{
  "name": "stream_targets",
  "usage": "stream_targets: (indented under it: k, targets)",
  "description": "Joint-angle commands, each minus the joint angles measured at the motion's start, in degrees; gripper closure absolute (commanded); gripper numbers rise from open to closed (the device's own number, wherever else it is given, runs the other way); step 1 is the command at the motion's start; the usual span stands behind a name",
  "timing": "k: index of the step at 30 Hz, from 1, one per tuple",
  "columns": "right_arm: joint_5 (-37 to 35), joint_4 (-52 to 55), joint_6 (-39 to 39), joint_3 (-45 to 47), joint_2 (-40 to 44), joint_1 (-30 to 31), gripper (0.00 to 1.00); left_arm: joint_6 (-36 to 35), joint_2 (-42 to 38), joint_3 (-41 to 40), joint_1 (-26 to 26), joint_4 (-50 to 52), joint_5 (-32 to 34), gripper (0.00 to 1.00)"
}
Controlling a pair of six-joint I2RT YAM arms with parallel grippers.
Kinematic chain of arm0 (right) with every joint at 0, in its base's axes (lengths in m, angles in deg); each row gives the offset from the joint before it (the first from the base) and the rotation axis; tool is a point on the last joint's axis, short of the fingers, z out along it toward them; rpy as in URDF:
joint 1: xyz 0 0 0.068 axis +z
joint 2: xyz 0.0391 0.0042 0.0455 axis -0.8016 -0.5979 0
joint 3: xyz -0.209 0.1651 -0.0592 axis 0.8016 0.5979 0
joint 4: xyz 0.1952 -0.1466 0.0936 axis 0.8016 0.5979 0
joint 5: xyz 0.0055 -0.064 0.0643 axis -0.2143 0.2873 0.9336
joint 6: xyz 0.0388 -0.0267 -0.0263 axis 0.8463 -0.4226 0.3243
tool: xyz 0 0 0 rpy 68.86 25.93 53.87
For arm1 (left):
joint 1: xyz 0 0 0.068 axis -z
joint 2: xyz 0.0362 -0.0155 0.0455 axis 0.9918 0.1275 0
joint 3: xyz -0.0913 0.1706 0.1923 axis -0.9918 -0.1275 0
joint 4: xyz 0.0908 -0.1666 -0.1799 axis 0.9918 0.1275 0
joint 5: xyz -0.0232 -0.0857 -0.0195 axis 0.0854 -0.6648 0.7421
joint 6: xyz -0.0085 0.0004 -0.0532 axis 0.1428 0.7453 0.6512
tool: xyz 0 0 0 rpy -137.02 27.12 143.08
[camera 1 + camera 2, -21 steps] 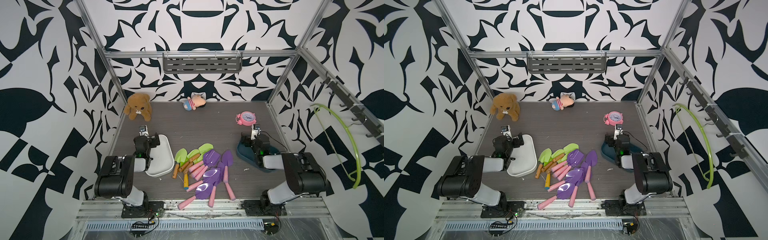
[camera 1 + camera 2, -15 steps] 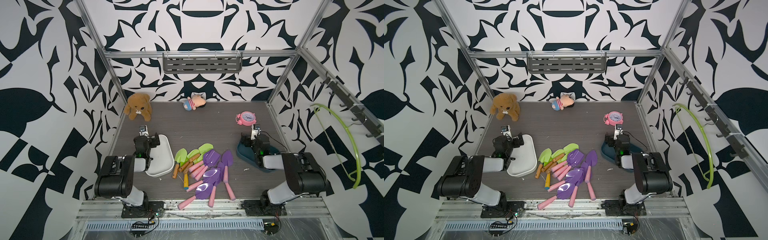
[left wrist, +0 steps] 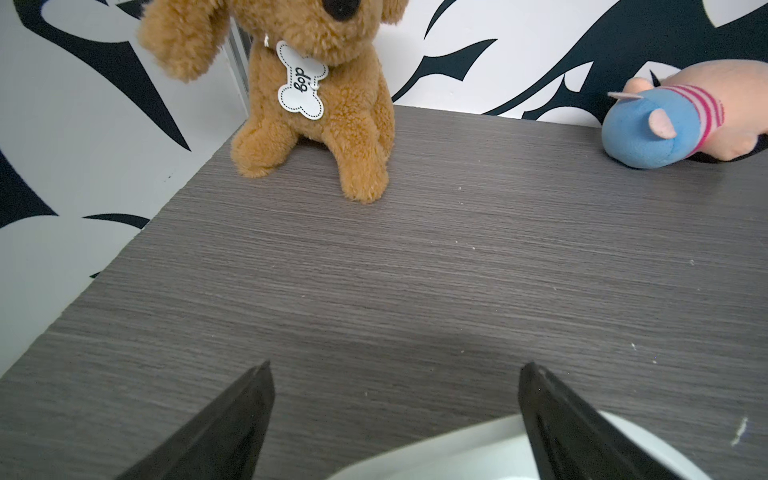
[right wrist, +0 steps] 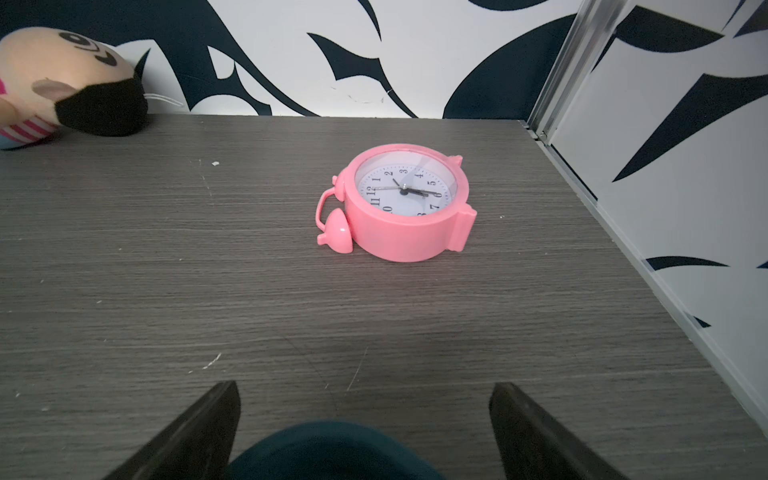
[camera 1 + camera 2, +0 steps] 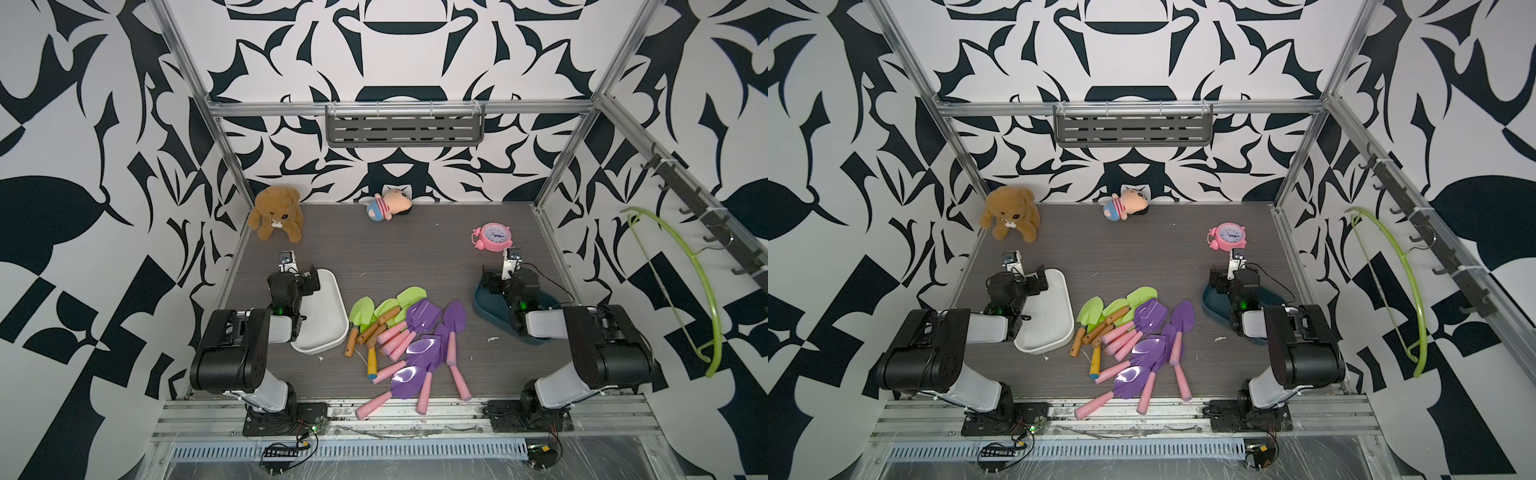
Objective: Sort the small shovels by color and place them into the storage box
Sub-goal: Adjust the storage box at the center of the board.
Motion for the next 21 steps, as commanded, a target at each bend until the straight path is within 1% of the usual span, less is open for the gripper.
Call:
stream_targets:
  k: [1,7,9,10,12,14,18,20,21]
  targets:
    - [-0.2,2.4,-0.2,1.0,0.2,0.4,0.01,-0.3,0.3,-0.6,0.1,-0.8,0.1,0.01]
    - [-1.0,3.1,0.0,0.8,0.8,0.4,0.01,-0.3,0.2,-0.6,0.1,-0.5,0.1,0.01]
    - [-2.1,14.7,0.5,-4.0,3.8,0.4,0.01,-0.4,-0.2,-0.6,0.1,0.1,-0.2,0.01]
    - [-2.8,24.8,1.0,-9.2,5.3,0.4,0.01,-0.5,-0.5,-0.5,0.1,0.7,-0.4,0.01]
    - [-4.5,39.9,2.7,-19.3,6.0,0.3,0.01,-0.6,-0.8,-0.1,0.0,1.0,0.0,0.01]
    - [-4.1,51.1,3.0,-27.6,5.6,0.4,0.01,-0.6,-3.3,3.1,0.1,9.0,-0.2,0.01]
    - [-1.3,62.9,4.8,-36.1,7.3,0.9,0.01,-1.7,-7.1,14.8,0.1,31.6,-3.8,0.01]
    - [3.3,70.5,5.8,-40.6,8.4,0.9,0.01,-2.9,-8.1,22.6,0.1,44.6,-8.9,0.0]
    - [4.3,75.0,7.2,-43.0,8.5,0.9,0.01,-3.8,-8.5,25.9,0.1,49.7,-12.0,0.0]
